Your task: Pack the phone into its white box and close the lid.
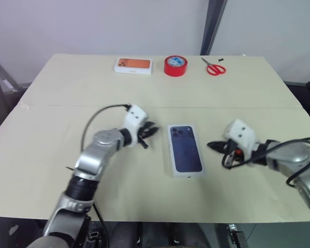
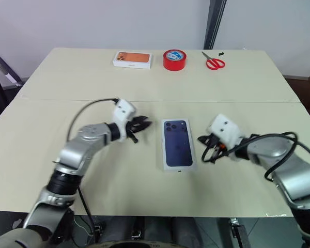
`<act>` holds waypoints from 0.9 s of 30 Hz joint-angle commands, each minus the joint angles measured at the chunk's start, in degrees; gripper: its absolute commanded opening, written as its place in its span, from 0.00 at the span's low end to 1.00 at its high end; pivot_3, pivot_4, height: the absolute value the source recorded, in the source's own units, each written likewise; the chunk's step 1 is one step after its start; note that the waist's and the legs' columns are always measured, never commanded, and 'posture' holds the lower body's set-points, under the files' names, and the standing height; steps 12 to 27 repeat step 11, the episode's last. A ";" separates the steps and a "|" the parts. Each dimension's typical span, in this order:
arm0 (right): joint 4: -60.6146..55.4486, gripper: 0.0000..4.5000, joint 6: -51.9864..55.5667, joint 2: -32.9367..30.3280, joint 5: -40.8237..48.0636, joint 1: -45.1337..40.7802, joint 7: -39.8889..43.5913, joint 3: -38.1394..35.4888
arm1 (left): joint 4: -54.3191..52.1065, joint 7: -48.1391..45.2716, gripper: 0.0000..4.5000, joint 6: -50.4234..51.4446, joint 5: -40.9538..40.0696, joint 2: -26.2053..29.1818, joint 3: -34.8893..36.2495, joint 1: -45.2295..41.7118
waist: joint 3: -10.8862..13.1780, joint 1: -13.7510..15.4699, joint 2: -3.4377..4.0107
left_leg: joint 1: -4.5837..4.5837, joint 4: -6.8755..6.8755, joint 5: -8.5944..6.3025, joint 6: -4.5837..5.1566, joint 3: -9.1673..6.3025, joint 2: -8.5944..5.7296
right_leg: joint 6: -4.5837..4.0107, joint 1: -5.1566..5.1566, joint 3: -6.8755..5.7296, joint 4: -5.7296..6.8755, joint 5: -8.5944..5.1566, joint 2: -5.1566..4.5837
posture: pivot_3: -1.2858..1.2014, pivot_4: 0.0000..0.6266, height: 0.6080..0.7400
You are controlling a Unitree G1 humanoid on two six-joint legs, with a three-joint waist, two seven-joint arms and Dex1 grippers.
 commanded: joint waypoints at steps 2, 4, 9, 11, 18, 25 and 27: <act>8.50 0.01 -2.66 1.72 2.17 -3.71 0.34 -6.78 | -5.93 -1.72 0.28 -1.58 -3.16 6.21 9.47 7.21 | 0.00 0.19 0.02 | 0.00 -0.02 0.00 0.00 0.00 0.00 | 0.00 0.00 -0.01 -0.01 0.00 -0.02 | 0.52 0.24 0.88; 11.83 0.01 -4.59 1.75 1.54 -4.19 0.94 -7.46 | -6.44 -1.67 0.28 -1.59 -4.36 7.75 12.82 10.29 | 0.00 0.35 0.02 | -0.01 -0.03 0.00 -0.01 0.00 0.00 | -0.01 0.00 -0.01 -0.03 0.00 -0.04 | 0.52 0.24 0.88; 17.16 0.01 -7.89 1.98 0.29 -4.95 2.35 -6.04 | -8.31 0.55 0.28 -3.02 -4.40 8.22 14.65 14.57 | 0.01 0.80 0.02 | -0.03 -0.03 -0.01 -0.01 0.00 -0.02 | -0.02 0.02 -0.02 -0.10 0.00 -0.12 | 0.52 0.24 0.88; 18.20 0.01 -8.99 2.19 0.13 -5.22 3.29 -5.09 | -9.02 1.77 0.28 -3.27 -4.10 7.21 13.89 14.89 | 0.01 0.78 0.02 | -0.03 -0.03 -0.02 -0.02 0.00 -0.02 | -0.02 0.04 -0.03 -0.13 0.00 -0.13 | 0.52 0.24 0.88; 18.20 0.01 -8.99 2.19 0.13 -5.22 3.29 -5.09 | -9.02 1.77 0.28 -3.27 -4.10 7.21 13.89 14.89 | 0.01 0.78 0.02 | -0.03 -0.03 -0.02 -0.02 0.00 -0.02 | -0.02 0.04 -0.03 -0.13 0.00 -0.13 | 0.52 0.24 0.88; 18.20 0.01 -8.99 2.19 0.13 -5.22 3.29 -5.09 | -9.02 1.77 0.28 -3.27 -4.10 7.21 13.89 14.89 | 0.01 0.78 0.02 | -0.03 -0.03 -0.02 -0.02 0.00 -0.02 | -0.02 0.04 -0.03 -0.13 0.00 -0.13 | 0.52 0.24 0.88; 18.20 0.01 -8.99 2.19 0.13 -5.22 3.29 -5.09 | -9.02 1.77 0.28 -3.27 -4.10 7.21 13.89 14.89 | 0.01 0.78 0.02 | -0.03 -0.03 -0.02 -0.02 0.00 -0.02 | -0.02 0.04 -0.03 -0.13 0.00 -0.13 | 0.52 0.24 0.88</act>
